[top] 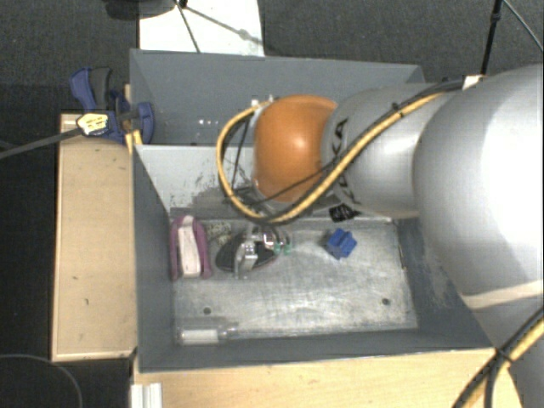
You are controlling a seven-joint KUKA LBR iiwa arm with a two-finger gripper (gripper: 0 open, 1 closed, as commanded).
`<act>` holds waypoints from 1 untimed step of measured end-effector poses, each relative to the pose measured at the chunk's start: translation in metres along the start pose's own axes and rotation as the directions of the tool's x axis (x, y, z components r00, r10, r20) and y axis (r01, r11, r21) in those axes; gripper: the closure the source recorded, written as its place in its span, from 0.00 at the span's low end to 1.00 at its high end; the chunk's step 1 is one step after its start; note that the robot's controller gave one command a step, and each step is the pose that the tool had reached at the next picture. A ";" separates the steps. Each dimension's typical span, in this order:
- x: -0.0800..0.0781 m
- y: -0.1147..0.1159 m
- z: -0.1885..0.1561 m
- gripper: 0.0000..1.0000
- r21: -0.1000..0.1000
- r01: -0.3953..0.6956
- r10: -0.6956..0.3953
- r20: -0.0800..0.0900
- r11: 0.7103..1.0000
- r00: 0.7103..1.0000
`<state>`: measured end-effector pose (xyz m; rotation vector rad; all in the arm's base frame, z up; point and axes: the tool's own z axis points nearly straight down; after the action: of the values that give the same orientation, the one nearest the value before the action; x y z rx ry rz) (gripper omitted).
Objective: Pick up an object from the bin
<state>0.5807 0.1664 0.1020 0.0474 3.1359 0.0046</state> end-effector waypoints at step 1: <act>-0.004 -0.020 0.001 0.00 0.003 -0.085 0.085 -0.005 0.996 0.996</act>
Offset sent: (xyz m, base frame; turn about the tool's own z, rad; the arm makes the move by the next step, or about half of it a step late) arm 0.0029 -0.0203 -0.0020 0.0871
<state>0.5841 0.1460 0.1005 0.1806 3.1360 0.0009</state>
